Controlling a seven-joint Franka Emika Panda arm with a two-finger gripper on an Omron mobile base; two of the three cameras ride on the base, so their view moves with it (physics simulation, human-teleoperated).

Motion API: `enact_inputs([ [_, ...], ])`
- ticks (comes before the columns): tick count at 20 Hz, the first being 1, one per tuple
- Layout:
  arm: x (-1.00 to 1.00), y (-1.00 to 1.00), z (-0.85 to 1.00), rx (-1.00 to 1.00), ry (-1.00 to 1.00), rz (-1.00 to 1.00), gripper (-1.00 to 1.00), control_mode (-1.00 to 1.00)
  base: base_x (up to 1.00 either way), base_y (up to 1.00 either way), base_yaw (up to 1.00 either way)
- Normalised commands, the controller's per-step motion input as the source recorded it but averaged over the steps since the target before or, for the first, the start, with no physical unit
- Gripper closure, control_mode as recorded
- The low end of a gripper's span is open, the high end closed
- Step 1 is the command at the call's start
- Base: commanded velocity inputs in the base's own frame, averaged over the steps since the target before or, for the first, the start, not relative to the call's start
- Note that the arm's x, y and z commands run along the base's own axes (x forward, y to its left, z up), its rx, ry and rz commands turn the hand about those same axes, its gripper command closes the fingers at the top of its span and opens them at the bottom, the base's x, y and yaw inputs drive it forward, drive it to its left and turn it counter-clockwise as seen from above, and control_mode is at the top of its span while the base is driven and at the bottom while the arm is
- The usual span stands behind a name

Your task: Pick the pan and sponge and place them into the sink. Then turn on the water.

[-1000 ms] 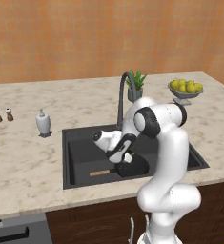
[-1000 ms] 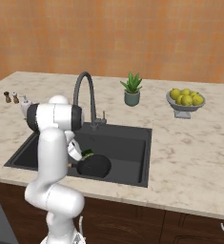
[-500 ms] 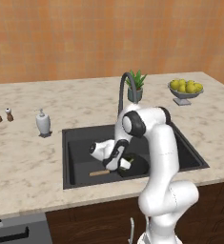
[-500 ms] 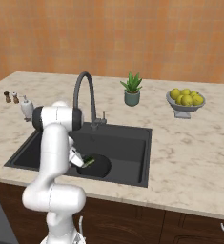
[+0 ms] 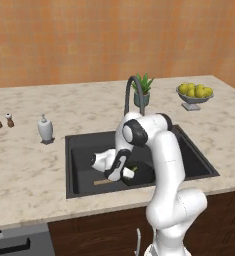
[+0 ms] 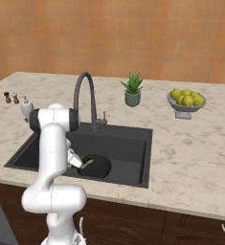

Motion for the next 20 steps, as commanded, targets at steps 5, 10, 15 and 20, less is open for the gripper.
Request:
enact_inputs([
  [5,-0.36,0.00,0.13,0.06,-0.25,0.00,-1.00,-1.00,0.00,0.00,0.00],
  [10,-0.48,0.00,0.28,0.07,-0.27,-0.01,-1.00,-1.00,0.00,0.00,0.00],
  [15,-0.74,0.09,0.61,0.09,-0.36,0.00,-1.00,-1.00,0.00,0.00,0.00],
  [20,-0.81,0.32,0.59,0.03,-0.38,0.00,-1.00,-1.00,0.00,0.00,0.00],
])
